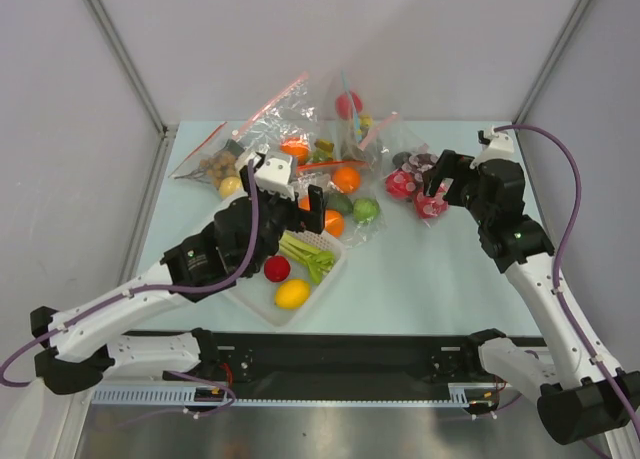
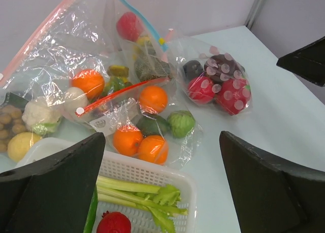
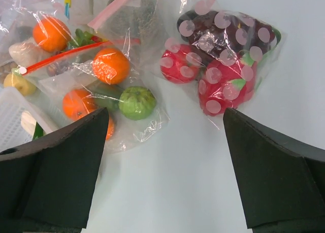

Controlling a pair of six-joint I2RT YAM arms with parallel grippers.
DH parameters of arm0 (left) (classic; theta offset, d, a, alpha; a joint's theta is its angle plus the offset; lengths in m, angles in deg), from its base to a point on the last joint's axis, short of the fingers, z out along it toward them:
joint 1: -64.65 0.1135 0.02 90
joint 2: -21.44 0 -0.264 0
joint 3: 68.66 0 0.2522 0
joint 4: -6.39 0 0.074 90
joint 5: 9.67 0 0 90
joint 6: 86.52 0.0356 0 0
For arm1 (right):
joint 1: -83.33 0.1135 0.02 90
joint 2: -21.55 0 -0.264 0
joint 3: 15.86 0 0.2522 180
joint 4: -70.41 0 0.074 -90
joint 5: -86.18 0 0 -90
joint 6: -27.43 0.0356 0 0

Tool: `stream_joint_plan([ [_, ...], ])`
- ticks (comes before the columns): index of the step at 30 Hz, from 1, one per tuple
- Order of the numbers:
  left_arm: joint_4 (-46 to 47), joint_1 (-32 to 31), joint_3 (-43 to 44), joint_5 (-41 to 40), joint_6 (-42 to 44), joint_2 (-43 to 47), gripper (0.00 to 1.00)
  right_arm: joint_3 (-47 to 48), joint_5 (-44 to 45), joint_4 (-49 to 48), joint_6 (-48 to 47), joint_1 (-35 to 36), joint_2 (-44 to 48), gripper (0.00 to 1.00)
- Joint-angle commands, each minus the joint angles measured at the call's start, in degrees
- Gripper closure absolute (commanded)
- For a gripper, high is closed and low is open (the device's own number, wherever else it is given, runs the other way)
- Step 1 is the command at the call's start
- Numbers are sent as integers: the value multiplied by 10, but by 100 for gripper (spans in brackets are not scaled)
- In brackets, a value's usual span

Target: Open the zip-top bag and remove the fake food

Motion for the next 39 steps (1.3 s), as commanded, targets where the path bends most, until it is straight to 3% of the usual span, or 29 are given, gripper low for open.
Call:
stream_joint_plan([
  [1,7,4,29,-15,27,-7,0,3,12,-21,-12,-7,-4,0],
  [5,37,6,10,28,50,-11,0,-2,11,-17,-12,-18,-11,0],
  [10,74,56,21,166,35,-42,0,-19,2,-18,-12,-32,-14,0],
  [16,114,117,85,272,19,-154,0,-34,-34,-26,-7,-71,-22,0],
  [20,116,156,169,337,4,-278,0,-47,-49,-33,-8,-86,-14,0],
  [27,47,199,356,312,-25,-484,0,-54,-46,-15,-23,-101,13,0],
  [39,117,233,334,267,-36,-538,0,-68,-90,-29,-24,-128,15,0],
])
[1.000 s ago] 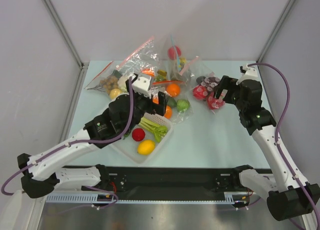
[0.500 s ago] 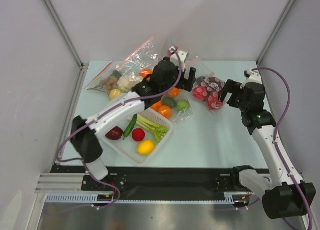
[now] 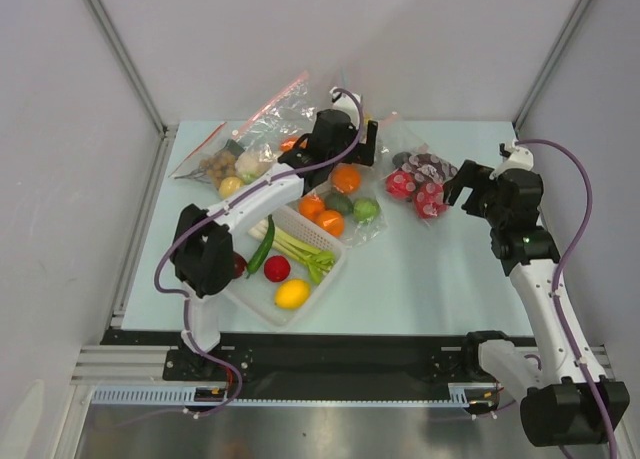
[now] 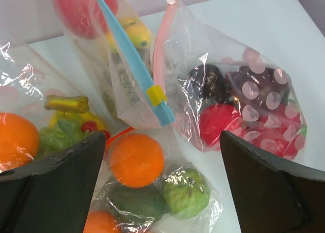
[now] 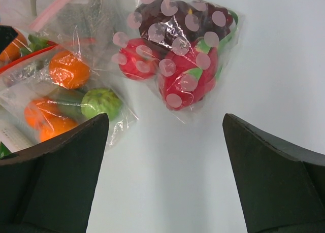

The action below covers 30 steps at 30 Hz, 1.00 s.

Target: Open the zip-top bag and remove the fake food

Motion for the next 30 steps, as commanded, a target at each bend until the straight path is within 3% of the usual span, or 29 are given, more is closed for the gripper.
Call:
stream_joint_plan([
  [1,42,-4,24,-15,0,-9,0,-5,-24,-24,-6,-5,-4,0],
  [8,21,17,82,-22,10,-55,0,-7,-33,-29,-5,-10,-11,0],
  [13,10,32,118,-12,23,-90,17,-10,-37,-33,-7,-14,-11,0],
  [16,-5,40,152,-3,30,-107,48,-9,-36,-31,-7,-14,-10,0],
  [17,0,41,154,2,31,-106,72,-10,-36,-32,-9,-15,-9,0],
  [18,11,43,153,20,36,-105,84,-10,-36,-34,-10,-15,-8,0],
  [20,35,44,159,31,47,-101,100,-12,-36,-34,-10,-16,-9,0],
  [25,14,47,287,45,84,-131,100,-13,-39,-30,-12,-18,-7,0],
  [30,47,50,326,100,109,-117,100,-14,-38,-29,-14,-19,-1,0],
])
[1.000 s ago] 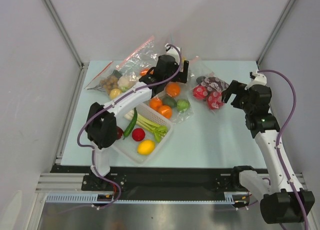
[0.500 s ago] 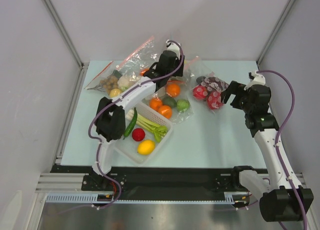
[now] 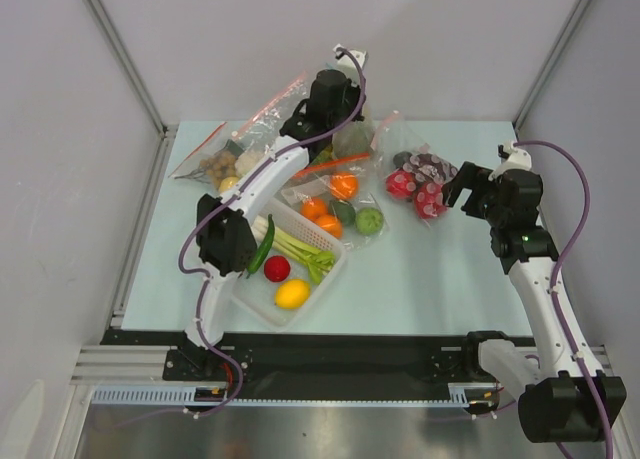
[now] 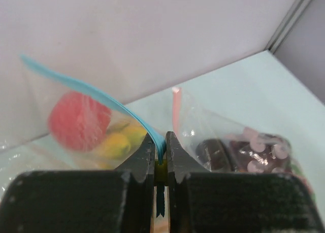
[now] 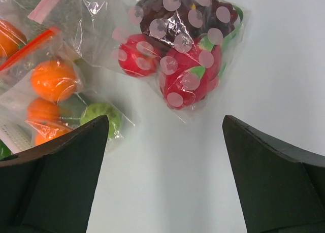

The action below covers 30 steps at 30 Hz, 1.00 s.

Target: Open the zip-top bag and remove the fake food

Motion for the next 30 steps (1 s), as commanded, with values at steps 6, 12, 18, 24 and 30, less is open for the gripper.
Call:
stream_joint_plan([
  [6,83,3,27,137,29,74,100,-3,-11,-20,-11,-4,12,0],
  [12,143,0,-2,250,15,133,100,-3,-19,-24,-13,-4,26,0],
  [18,135,-1,-9,403,-22,182,100,-9,-42,-32,-21,-4,59,0],
  [24,141,-5,-96,564,-56,244,100,-22,-126,-74,-27,-5,106,0],
  [30,32,-34,-166,696,41,277,100,-28,-190,-95,-44,-5,158,0],
])
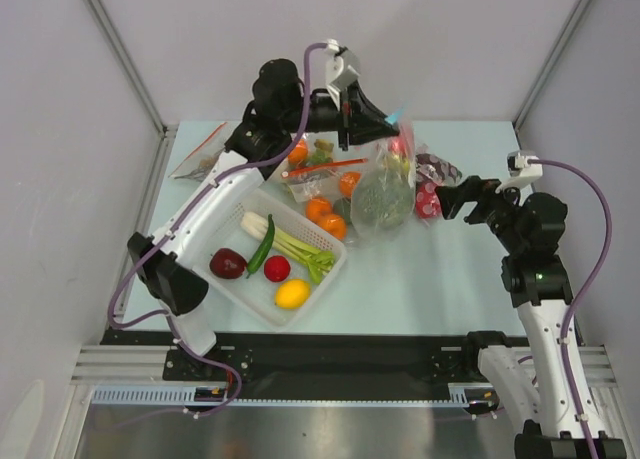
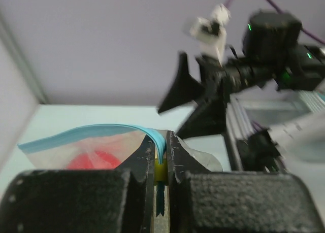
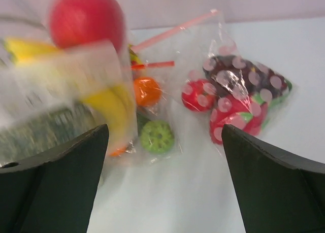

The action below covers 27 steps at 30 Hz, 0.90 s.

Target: Open the zip-top bag and remove the fake food

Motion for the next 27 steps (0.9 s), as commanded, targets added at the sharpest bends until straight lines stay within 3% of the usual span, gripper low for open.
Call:
stream_joint_plan([
  [1,-96,-22,-16,110,75,17,100,-5,-62,-57,-19,-4,30,0],
  [8,-270,-53,-18,124,256,-16,100,-7,-132,-109,-45,-3,61,0],
  [14,-408,-66,5,82,356,-67,100,-7,-256,-181,-71,-3,13,0],
  [21,-410,-80,-67,-11,389,-67,100,-10,-403,-214,-92,-4,-79,3],
  [27,-355,-80,-134,-36,385,-29,100,-12,-462,-220,-108,-3,-137,6],
])
